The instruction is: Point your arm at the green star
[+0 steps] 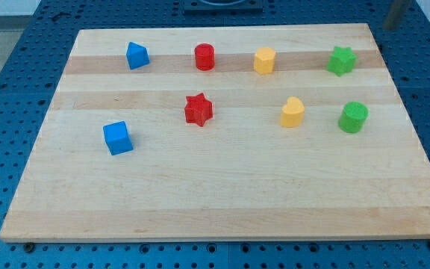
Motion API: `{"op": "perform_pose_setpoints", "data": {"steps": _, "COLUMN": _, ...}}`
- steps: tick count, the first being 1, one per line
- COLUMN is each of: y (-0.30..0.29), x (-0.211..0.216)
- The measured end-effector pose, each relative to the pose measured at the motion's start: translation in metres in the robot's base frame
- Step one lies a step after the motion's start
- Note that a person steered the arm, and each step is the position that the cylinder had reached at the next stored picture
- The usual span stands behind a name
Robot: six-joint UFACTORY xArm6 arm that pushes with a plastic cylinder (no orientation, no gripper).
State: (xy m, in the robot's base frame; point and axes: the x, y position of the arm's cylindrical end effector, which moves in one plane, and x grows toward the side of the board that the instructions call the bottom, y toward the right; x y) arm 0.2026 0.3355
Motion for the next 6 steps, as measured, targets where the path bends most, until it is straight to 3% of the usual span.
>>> {"op": "perform_pose_setpoints", "data": {"steps": 2, "y": 0.000, "x": -0.004}}
{"op": "perform_pose_setpoints", "data": {"steps": 4, "y": -0.063, "x": -0.004}}
{"op": "perform_pose_setpoints", "data": {"steps": 5, "y": -0.103, "x": 0.027}}
{"op": "perform_pose_setpoints", "data": {"steps": 6, "y": -0.103, "x": 0.027}}
